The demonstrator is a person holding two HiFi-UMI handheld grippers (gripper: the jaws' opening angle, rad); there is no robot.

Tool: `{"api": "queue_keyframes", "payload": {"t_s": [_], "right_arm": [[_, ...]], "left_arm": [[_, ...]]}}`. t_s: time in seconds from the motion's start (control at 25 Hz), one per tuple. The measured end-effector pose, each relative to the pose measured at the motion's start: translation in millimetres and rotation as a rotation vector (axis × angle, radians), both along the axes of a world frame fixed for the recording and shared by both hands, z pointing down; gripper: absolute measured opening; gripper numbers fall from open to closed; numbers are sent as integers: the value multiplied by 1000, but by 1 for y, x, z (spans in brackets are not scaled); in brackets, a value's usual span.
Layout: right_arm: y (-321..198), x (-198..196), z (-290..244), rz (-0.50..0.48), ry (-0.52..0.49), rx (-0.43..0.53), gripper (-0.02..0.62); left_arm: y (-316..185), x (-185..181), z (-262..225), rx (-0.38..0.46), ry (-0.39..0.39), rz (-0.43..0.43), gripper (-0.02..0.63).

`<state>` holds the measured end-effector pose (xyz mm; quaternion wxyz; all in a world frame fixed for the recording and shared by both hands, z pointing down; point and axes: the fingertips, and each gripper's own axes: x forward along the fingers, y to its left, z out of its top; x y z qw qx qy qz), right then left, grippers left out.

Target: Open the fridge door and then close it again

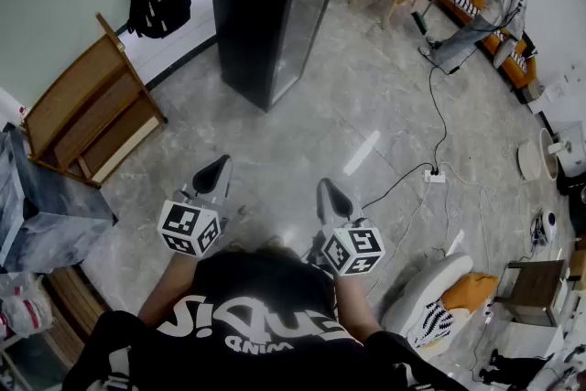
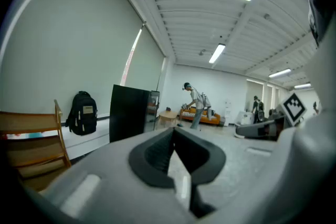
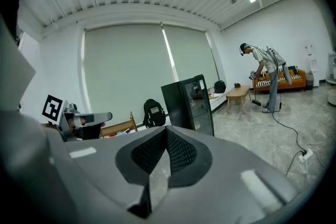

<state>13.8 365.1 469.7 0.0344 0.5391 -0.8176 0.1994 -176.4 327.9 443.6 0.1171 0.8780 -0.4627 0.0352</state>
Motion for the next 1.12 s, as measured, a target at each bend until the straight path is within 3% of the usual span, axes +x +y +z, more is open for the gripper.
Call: {"api": "queue_keyframes", "payload": {"t_s": [0.32,0.76,1.12], "right_arm": [[2,24,0,21,-21,6,-3],[-3,71,26,-27,-30,-7,-3],[-51,79,37,-41,-34,-14,-3]], "left_arm": [[1,14,2,8,-3,-16,0],[-9,44,12,41,-17,-77,0],[-55,49,22,39,-13,-93,0]]}}
